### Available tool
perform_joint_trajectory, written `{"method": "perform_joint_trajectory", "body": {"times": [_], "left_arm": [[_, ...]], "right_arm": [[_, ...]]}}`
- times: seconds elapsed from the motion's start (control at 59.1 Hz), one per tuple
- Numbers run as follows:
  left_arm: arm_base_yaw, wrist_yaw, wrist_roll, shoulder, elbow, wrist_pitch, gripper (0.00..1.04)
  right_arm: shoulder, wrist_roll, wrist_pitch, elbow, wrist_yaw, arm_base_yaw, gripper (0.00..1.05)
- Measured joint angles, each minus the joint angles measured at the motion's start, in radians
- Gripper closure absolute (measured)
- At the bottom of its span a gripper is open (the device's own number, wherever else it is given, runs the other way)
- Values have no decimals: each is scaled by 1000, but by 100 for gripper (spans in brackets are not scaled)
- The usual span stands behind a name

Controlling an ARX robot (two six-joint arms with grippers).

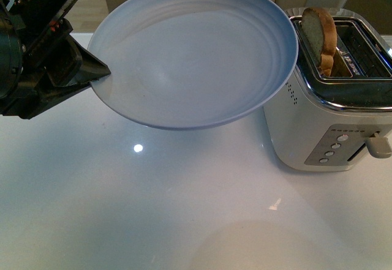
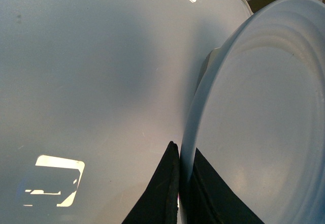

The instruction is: Left arm holds plate, right arm toasts bread

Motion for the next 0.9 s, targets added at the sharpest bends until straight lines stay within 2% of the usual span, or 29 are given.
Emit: {"method": "perform_joint_trajectory", "body": {"times": [0.254, 0.372, 0.406, 0.677, 0.897], "left_arm": [[-2, 0, 0, 0, 0, 1, 102], [-2, 0, 1, 0, 0, 1, 102], [-2, 0, 3, 0, 0, 1, 102], [48, 34, 38, 0, 0, 6, 102], [183, 133, 130, 45, 5, 48, 102]], "right_arm": [[0, 0, 0, 0, 0, 0, 27], [0, 0, 0, 0, 0, 0, 9], [0, 0, 0, 0, 0, 0, 7], [0, 0, 0, 0, 0, 0, 9], [0, 0, 0, 0, 0, 0, 9]]}}
